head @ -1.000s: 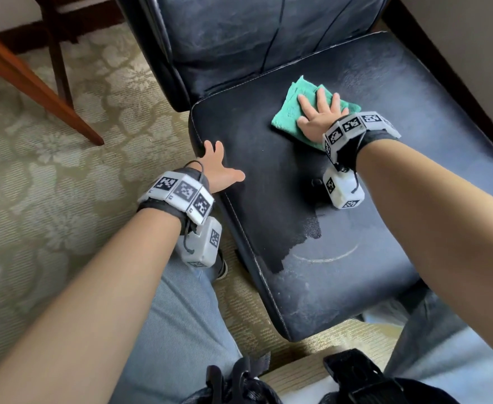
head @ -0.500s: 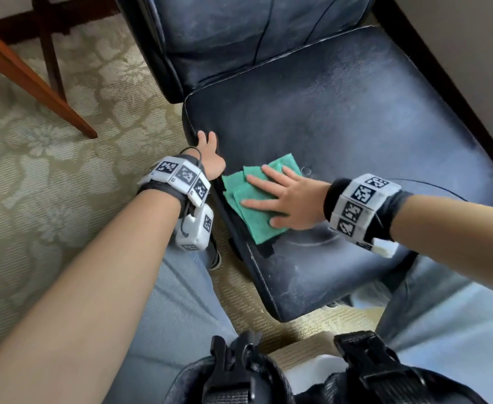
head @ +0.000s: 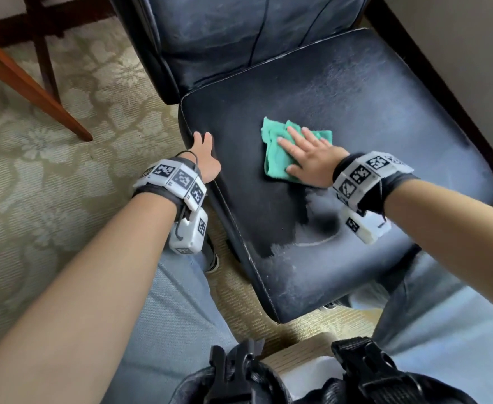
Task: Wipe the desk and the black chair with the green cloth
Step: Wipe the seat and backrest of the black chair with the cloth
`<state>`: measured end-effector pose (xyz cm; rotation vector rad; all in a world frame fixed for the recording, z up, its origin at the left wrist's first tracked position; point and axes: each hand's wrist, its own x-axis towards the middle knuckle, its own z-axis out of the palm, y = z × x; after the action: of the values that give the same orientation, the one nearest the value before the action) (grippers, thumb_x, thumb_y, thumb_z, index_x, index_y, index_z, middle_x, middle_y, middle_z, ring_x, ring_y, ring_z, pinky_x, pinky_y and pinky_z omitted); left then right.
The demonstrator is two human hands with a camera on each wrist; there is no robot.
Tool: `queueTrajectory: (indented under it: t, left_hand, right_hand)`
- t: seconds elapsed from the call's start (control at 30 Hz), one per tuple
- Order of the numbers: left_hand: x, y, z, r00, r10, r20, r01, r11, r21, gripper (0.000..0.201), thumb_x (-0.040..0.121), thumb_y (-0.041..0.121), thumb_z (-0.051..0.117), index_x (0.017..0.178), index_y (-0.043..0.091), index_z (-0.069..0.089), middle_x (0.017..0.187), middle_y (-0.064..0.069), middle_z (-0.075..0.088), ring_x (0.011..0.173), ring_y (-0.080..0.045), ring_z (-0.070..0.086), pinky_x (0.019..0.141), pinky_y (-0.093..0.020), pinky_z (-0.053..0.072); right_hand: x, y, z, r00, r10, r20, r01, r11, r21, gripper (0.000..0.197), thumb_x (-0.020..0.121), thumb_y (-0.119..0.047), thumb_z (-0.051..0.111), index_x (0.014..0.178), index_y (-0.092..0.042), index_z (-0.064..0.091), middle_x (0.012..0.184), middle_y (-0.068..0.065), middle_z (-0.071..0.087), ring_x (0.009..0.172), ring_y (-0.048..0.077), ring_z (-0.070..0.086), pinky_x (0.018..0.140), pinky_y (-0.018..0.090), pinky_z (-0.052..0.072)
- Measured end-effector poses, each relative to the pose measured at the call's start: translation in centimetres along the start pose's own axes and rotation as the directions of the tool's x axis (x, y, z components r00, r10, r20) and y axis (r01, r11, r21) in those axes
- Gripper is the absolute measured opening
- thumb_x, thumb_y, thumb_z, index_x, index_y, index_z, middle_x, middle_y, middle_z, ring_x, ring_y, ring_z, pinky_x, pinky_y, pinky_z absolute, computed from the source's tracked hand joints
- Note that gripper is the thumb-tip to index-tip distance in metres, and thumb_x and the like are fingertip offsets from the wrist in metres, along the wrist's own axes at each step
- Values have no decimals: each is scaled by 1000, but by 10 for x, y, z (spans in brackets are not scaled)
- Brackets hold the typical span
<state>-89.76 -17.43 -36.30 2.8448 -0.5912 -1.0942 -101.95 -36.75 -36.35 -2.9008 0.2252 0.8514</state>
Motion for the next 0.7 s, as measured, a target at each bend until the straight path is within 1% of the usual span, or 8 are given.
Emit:
queueTrajectory:
  t: [0.1,0.17,0.3,0.37,0.43,0.57,0.63,0.7]
  left_hand:
    - [5,-1,0,1000,22,-22,-22,1000,-22,64,97,12,37,151,8,4,158,-11,-2,138,-40,24,108,-44,27]
    - [10,-4,-4,1000,8,23,-8,1000,8,65,99,18,35,152,12,-2,159,-8,-8,140,-40,21,110,-43,23]
    - [16,-10,-4,997,25,72,-24,1000,-14,72,97,33,40,152,16,-3,159,-6,-12,142,-36,18,113,-40,22]
    - [17,-9,0,998,25,61,-25,1000,-11,75,96,35,41,152,16,-5,158,-5,-14,141,-37,21,112,-41,24]
    - [15,-8,2,998,26,58,-25,1000,-6,73,97,32,40,151,16,-7,158,-4,-15,139,-38,24,107,-40,27]
    - [12,-7,1,999,26,33,-26,1000,8,73,98,25,39,151,17,-10,158,-3,-17,139,-37,25,104,-38,29]
    - [13,-6,3,999,17,30,-18,1000,18,73,98,26,39,151,17,-10,158,-3,-17,139,-36,25,104,-38,29]
    - [15,-6,6,1000,14,13,-14,999,37,74,97,30,39,151,17,-11,158,-3,-17,136,-37,30,100,-38,33]
  right_hand:
    - [36,6,-14,990,135,-51,-129,986,109,62,99,-39,31,151,-26,-1,159,1,-11,146,23,-8,118,41,3]
    - [56,4,-24,976,199,-86,-183,968,172,63,98,-38,33,152,-25,2,159,2,-9,146,24,-8,118,43,3]
    - [82,-3,-37,977,186,-100,-164,967,198,64,97,-37,33,152,-23,3,159,3,-10,146,26,-11,118,45,0]
    - [80,-6,-37,990,101,-93,-88,987,133,64,98,-38,33,152,-24,2,159,3,-10,146,27,-11,118,45,-1]
    - [63,-10,-32,997,-58,-52,58,998,14,65,98,-39,35,152,-26,0,159,4,-11,145,30,-11,117,47,0]
    - [3,-19,-5,936,-338,99,351,918,-187,68,97,-42,38,150,-34,-4,158,3,-16,145,33,-11,117,49,3]
    - [-30,-20,10,905,-392,165,421,881,-215,70,96,-45,38,149,-35,-8,157,2,-18,145,31,-13,117,46,3]
    - [-54,-19,23,898,-393,198,432,875,-221,72,96,-49,34,148,-32,-12,157,0,-20,145,29,-14,118,42,0]
